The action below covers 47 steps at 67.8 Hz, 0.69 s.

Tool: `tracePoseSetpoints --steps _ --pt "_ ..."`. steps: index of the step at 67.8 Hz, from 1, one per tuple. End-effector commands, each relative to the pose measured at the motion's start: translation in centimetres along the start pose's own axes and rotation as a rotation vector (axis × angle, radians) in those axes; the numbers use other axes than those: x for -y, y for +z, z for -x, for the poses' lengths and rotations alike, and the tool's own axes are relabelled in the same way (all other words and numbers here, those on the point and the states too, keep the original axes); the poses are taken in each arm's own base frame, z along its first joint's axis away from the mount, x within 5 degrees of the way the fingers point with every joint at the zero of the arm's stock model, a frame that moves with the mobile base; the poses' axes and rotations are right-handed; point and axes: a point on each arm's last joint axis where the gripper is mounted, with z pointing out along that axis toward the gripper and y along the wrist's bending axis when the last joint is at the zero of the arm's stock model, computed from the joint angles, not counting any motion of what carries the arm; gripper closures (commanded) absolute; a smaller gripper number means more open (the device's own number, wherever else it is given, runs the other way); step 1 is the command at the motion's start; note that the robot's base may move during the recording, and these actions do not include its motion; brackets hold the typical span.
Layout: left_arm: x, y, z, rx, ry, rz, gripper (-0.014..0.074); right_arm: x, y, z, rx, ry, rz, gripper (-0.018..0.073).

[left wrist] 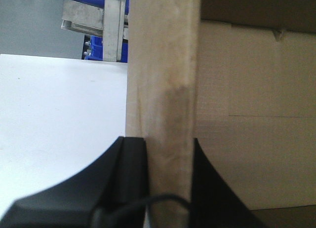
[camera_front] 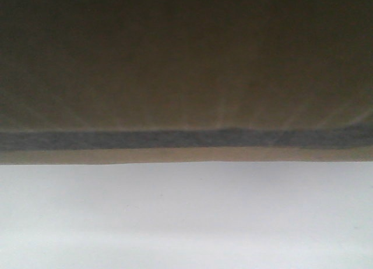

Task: Grab box from left shelf to table start
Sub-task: 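Carry the held box with both grippers toward the white table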

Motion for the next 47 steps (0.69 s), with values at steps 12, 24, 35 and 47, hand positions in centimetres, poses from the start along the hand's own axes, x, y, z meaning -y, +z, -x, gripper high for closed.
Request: tracePoseSetpoints --steps 12,24,35,47 --pt "0.5 -0.92 2.61 0.222 -0.03 -0.049 0.0696 0.29 -0.08 2.0 0.143 -0.042 -0.054 0.0501" --pt "0.5 -0.92 2.61 0.222 -0.03 -0.049 0.0696 0.29 -0.08 2.0 0.143 -0.042 -0.054 0.0501" --pt "0.5 -0.92 2.61 0.222 -0.03 -0.049 0.0696 0.29 -0.08 2.0 0.143 -0.042 -0.054 0.0501" --pt "0.5 -0.92 2.61 0.222 -0.03 -0.049 0.0696 0.29 -0.08 2.0 0.143 -0.042 -0.054 0.0501"
